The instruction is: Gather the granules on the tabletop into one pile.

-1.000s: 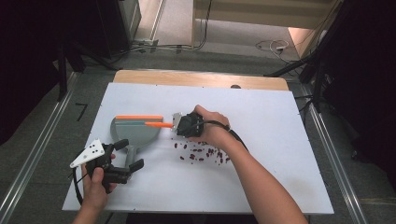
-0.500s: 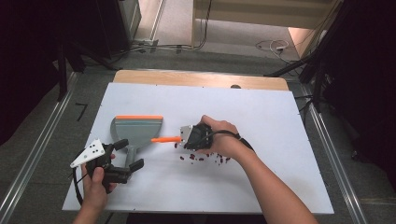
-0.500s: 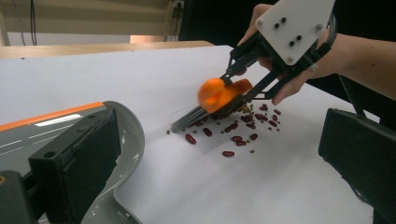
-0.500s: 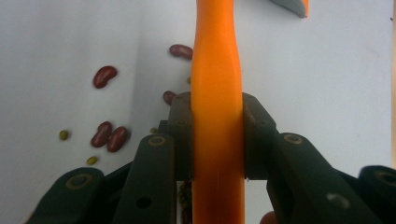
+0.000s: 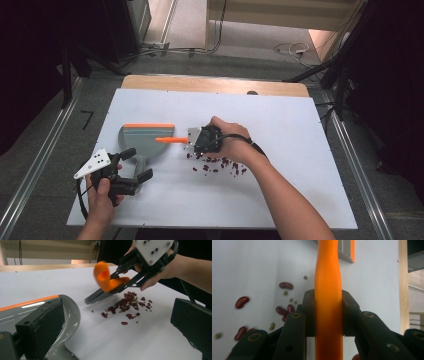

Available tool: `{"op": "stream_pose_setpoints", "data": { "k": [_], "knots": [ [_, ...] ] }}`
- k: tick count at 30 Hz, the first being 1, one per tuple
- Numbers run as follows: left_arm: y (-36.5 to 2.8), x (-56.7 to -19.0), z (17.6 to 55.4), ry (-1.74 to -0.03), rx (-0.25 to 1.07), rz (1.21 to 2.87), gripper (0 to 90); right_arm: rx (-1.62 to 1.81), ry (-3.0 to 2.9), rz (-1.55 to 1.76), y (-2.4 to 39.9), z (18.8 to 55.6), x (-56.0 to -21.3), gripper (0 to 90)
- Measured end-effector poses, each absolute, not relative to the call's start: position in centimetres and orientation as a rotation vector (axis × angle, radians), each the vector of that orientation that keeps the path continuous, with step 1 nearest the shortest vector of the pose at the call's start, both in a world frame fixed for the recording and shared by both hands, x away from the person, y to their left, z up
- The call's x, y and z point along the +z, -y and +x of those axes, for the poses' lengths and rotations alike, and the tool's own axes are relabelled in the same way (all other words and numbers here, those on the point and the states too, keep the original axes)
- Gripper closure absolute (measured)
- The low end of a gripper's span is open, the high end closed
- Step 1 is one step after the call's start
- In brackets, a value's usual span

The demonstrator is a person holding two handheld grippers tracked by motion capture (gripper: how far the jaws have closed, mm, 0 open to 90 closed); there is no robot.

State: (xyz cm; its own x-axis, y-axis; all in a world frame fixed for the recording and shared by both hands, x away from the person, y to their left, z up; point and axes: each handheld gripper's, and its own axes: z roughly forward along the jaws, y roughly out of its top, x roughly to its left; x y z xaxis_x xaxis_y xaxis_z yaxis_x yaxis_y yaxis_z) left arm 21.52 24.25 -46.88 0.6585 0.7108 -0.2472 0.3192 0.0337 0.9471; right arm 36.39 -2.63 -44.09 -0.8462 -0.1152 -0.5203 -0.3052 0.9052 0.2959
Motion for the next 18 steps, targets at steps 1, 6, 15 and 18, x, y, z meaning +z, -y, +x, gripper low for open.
{"op": "stream_pose_setpoints", "data": {
  "k": [1, 6, 15, 18],
  "knots": [
    [-24.3, -46.9, 21.5, -0.881, 0.371, 1.558, 0.1, 0.478, -2.568, -0.324, 1.7, 36.2, -44.7, 68.7],
    [-24.8, -46.9, 21.4, -0.888, 0.375, 1.549, 0.1, 0.413, -2.583, -0.406, 1.4, 34.9, -45.2, 68.6],
    [-24.4, -46.9, 21.4, -0.885, 0.373, 1.554, 0.1, 0.458, -2.616, -0.468, 4.1, 33.8, -45.1, 68.6],
    [-24.2, -46.9, 21.5, -0.883, 0.372, 1.565, 0.2, 0.473, -2.604, -0.459, 5.1, 33.6, -44.8, 68.6]
  ]
}}
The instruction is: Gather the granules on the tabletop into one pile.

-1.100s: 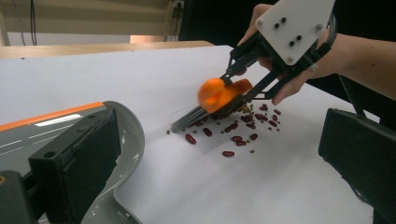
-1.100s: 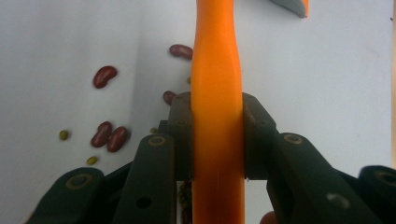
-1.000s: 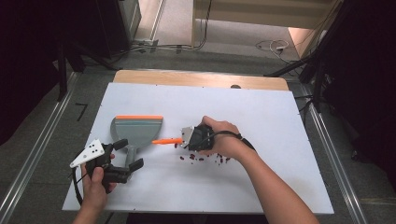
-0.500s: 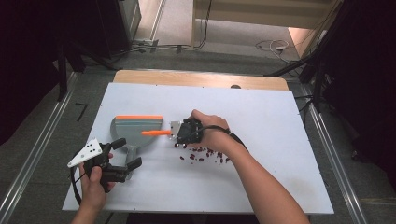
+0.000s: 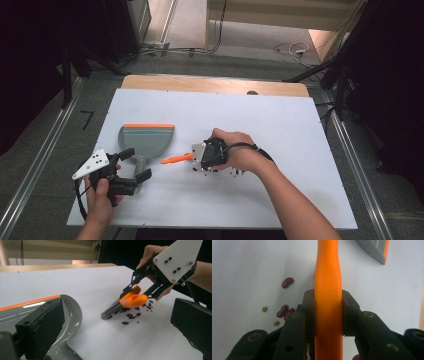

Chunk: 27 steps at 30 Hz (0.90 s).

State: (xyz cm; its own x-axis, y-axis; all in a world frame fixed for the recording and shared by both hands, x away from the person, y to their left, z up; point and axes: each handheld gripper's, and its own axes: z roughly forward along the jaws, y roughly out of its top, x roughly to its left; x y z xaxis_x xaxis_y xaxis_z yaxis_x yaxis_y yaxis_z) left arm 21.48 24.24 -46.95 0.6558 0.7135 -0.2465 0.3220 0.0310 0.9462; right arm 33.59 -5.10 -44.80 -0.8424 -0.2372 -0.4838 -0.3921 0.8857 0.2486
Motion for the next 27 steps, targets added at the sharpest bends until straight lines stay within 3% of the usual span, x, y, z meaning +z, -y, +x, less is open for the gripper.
{"op": "stream_pose_setpoints", "data": {
  "k": [10, 14, 17, 27],
  "knots": [
    [-24.5, -47.0, 21.6, -0.89, 0.374, 1.557, 0.1, 0.594, -2.578, -0.154, 5.2, 33.8, -40.2, 68.7],
    [-24.6, -46.9, 21.6, -0.891, 0.377, 1.553, 0.1, 0.664, -2.698, 0.196, 4.3, 33.8, -38.7, 68.7],
    [-24.7, -46.9, 21.5, -0.89, 0.379, 1.551, 0.2, 0.678, -2.897, 0.501, 3.3, 34.2, -39.1, 68.7],
    [-24.7, -46.9, 21.6, -0.891, 0.381, 1.551, 0.1, 0.719, -3.051, 0.766, 1.4, 35.2, -41.9, 68.7]
  ]
}}
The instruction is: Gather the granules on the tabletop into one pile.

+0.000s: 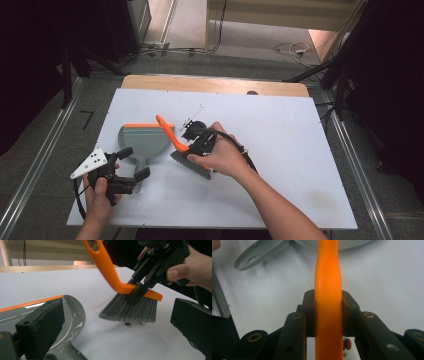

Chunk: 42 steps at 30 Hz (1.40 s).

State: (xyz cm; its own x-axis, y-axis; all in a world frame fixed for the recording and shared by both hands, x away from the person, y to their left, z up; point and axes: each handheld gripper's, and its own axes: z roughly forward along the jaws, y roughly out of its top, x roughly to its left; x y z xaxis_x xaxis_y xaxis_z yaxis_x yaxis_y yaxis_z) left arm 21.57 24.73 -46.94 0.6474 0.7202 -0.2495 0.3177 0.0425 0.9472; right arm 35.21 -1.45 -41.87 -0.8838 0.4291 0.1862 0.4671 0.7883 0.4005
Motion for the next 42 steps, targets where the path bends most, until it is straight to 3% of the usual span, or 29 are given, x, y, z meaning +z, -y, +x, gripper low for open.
{"op": "stream_pose_setpoints", "data": {
  "k": [6, 42],
  "knots": [
    [-24.6, -47.0, 21.6, -0.888, 0.378, 1.557, 0.1, -0.632, 2.767, -0.936, 1.6, 36.7, -44.0, 68.7],
    [-24.1, -47.1, 21.6, -0.886, 0.37, 1.565, 0.2, -0.681, 2.622, -1.363, 12.8, 40.6, -44.9, 67.7]
  ]
}}
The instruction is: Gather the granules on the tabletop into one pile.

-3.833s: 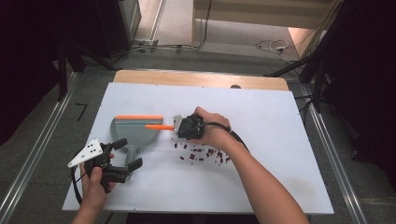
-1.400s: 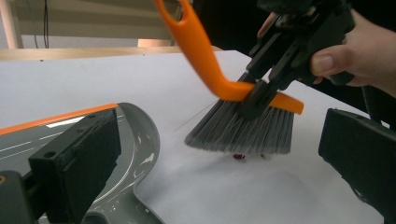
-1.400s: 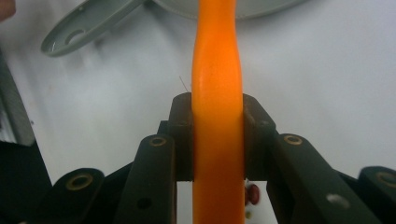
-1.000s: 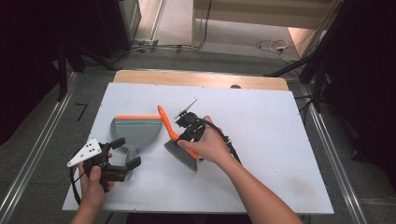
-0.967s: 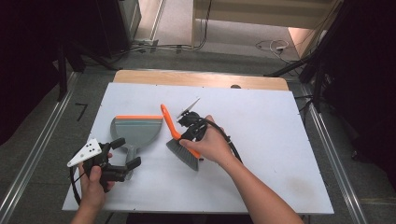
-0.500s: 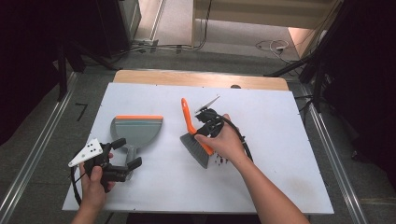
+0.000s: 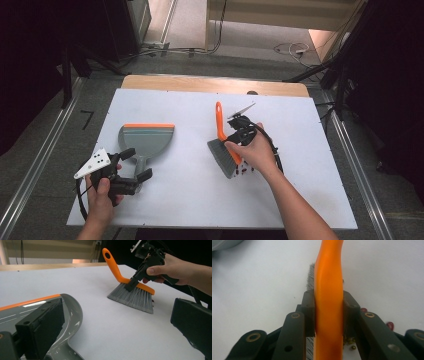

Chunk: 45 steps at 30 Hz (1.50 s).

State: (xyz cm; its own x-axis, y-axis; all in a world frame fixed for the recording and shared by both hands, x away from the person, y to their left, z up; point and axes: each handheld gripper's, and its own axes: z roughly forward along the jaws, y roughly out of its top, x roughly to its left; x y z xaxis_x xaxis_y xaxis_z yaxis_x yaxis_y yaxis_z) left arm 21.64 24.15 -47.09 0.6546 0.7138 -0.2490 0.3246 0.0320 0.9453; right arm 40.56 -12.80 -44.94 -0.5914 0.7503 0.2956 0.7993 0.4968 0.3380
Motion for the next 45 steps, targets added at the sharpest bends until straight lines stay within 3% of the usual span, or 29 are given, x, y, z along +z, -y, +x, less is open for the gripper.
{"op": "stream_pose_setpoints", "data": {
  "k": [45],
  "knots": [
    [-24.0, -47.1, 21.6, -0.884, 0.376, 1.577, 0.1, -0.697, 2.536, -1.538, 18.6, 41.8, -45.3, 67.0]
  ]
}}
